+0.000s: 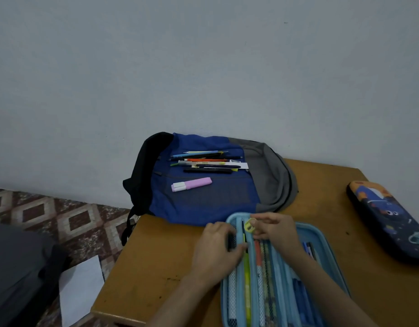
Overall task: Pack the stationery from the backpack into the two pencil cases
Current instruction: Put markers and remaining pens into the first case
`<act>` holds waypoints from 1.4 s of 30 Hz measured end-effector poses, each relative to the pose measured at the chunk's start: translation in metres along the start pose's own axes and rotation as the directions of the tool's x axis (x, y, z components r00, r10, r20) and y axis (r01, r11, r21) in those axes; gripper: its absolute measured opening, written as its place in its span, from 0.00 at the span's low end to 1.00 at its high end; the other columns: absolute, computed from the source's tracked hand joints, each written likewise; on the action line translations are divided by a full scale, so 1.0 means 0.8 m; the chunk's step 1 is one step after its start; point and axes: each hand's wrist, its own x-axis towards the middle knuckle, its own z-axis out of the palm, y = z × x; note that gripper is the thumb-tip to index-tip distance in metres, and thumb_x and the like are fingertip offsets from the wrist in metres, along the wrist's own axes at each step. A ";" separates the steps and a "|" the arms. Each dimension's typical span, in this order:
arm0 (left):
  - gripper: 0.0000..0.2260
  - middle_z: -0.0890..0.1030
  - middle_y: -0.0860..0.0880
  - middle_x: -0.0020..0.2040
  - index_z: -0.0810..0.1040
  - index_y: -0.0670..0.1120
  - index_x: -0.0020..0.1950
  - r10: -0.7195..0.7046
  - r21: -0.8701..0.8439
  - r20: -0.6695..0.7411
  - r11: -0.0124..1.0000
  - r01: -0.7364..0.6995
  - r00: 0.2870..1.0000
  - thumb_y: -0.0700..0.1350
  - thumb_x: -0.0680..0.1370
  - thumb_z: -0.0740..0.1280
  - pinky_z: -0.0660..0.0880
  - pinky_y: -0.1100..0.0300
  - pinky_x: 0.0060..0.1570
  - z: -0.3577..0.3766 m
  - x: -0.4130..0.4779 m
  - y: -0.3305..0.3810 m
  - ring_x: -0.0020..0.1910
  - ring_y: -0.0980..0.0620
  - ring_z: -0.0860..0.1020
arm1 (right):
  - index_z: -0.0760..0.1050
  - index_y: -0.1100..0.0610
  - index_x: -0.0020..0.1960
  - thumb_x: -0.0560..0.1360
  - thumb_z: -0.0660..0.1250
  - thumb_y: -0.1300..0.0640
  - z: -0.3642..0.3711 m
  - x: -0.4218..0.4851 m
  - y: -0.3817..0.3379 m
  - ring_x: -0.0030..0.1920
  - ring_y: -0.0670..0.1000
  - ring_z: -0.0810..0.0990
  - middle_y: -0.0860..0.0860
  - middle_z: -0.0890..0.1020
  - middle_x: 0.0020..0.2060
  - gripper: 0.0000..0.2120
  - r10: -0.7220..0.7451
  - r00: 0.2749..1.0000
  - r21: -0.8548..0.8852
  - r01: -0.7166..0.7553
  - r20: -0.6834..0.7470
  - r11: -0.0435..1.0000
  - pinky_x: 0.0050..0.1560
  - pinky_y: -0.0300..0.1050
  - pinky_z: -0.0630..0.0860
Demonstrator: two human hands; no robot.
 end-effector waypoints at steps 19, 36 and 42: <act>0.05 0.74 0.55 0.32 0.72 0.50 0.41 -0.231 -0.051 -0.131 0.973 0.226 0.964 0.48 0.77 0.63 0.63 0.66 0.26 0.015 0.003 0.011 0.28 0.58 0.70 | 0.76 0.60 0.46 0.69 0.74 0.61 0.013 -0.001 -0.001 0.35 0.46 0.73 0.53 0.77 0.38 0.09 -0.169 0.983 -0.430 0.183 0.071 0.884 0.34 0.31 0.69; 0.08 0.76 0.58 0.57 0.80 0.50 0.53 -0.024 -0.057 -0.013 0.998 0.023 1.000 0.46 0.79 0.62 0.60 0.75 0.49 0.007 0.004 0.008 0.54 0.61 0.66 | 0.83 0.61 0.47 0.74 0.66 0.61 0.026 0.003 0.002 0.51 0.51 0.79 0.53 0.81 0.50 0.08 -0.248 0.944 -0.691 0.329 0.219 0.644 0.48 0.37 0.70; 0.20 0.61 0.61 0.73 0.62 0.54 0.73 0.065 0.036 0.187 0.997 -0.073 0.980 0.47 0.81 0.57 0.53 0.67 0.69 0.001 -0.006 -0.006 0.72 0.59 0.55 | 0.81 0.59 0.36 0.72 0.71 0.59 0.007 -0.007 -0.012 0.32 0.41 0.72 0.44 0.75 0.29 0.06 -0.193 0.971 -0.665 0.238 0.142 0.708 0.40 0.39 0.72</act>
